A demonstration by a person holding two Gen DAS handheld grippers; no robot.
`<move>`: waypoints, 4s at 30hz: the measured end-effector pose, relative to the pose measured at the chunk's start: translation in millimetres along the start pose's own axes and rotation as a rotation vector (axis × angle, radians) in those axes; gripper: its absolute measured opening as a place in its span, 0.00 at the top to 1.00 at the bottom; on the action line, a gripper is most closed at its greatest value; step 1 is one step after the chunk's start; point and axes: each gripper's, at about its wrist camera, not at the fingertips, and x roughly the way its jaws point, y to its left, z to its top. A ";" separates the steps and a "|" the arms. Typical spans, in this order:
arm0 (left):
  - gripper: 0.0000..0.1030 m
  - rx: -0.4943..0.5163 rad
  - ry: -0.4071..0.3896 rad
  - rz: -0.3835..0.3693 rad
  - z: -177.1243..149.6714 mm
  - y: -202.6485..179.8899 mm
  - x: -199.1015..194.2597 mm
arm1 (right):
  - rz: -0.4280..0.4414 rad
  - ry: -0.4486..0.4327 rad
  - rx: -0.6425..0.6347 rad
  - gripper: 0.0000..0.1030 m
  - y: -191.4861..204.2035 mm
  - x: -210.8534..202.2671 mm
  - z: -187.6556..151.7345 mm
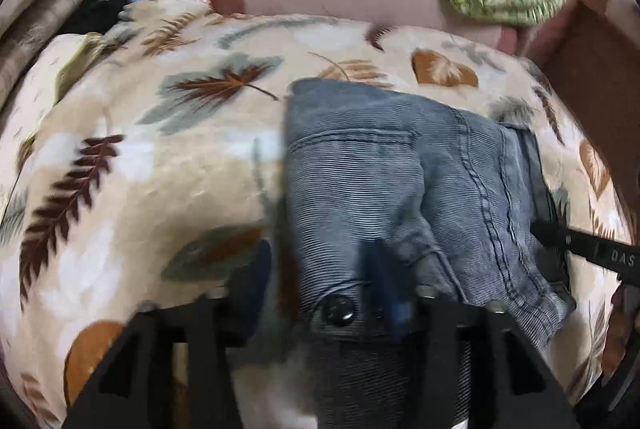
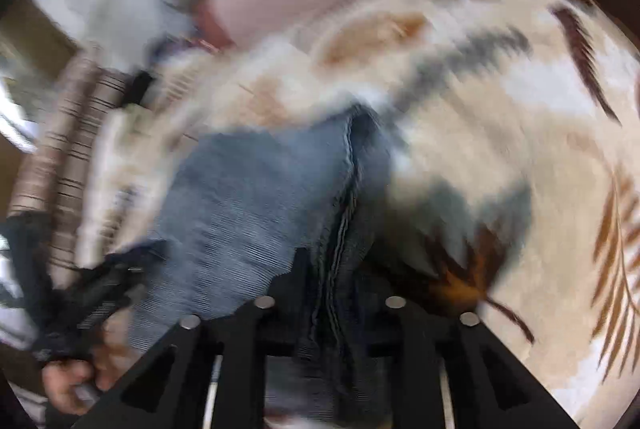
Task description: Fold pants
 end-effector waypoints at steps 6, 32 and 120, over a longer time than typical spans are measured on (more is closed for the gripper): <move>0.18 -0.014 -0.072 0.062 -10.4 0.6 -45.0 | -0.104 -0.104 -0.125 0.38 31.3 -52.2 -14.4; 0.15 -0.006 -0.007 0.171 -30.4 -16.4 -43.6 | -0.294 -0.005 -0.285 0.03 64.1 -38.3 -53.0; 0.10 -0.050 -0.054 0.103 -60.3 -24.5 -120.3 | -0.031 0.142 0.092 0.73 22.3 -19.0 -25.1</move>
